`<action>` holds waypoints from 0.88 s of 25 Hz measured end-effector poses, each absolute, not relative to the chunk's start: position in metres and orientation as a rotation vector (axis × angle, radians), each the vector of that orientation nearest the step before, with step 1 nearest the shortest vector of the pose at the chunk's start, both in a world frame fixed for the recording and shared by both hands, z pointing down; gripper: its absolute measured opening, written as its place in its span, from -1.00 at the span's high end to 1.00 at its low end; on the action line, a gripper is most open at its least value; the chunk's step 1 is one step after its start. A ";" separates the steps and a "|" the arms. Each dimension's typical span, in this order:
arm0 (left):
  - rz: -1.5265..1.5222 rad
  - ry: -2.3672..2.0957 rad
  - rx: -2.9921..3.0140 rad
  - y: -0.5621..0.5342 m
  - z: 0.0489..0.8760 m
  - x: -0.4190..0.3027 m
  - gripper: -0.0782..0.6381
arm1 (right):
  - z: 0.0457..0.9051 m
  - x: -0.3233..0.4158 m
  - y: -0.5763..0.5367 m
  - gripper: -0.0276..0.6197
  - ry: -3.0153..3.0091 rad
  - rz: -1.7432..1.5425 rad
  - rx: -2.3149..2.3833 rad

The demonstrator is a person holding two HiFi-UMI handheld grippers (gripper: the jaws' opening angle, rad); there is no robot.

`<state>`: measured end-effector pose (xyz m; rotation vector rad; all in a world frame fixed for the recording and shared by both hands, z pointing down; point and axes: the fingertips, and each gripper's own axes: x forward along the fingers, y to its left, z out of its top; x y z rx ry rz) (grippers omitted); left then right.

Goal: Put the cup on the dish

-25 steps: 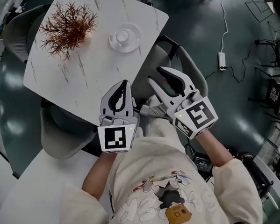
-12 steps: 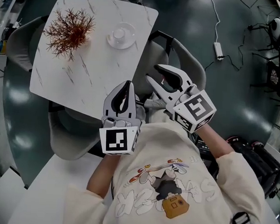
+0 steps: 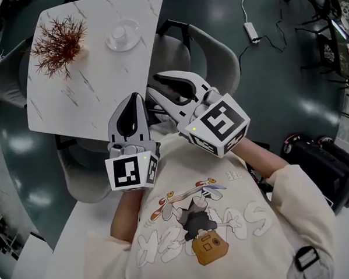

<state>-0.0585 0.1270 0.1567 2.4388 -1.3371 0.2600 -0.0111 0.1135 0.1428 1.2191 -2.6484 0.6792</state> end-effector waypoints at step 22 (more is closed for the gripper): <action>0.231 -1.310 2.448 0.137 0.144 -0.066 0.77 | 0.112 -0.011 0.146 0.90 -2.577 0.495 1.433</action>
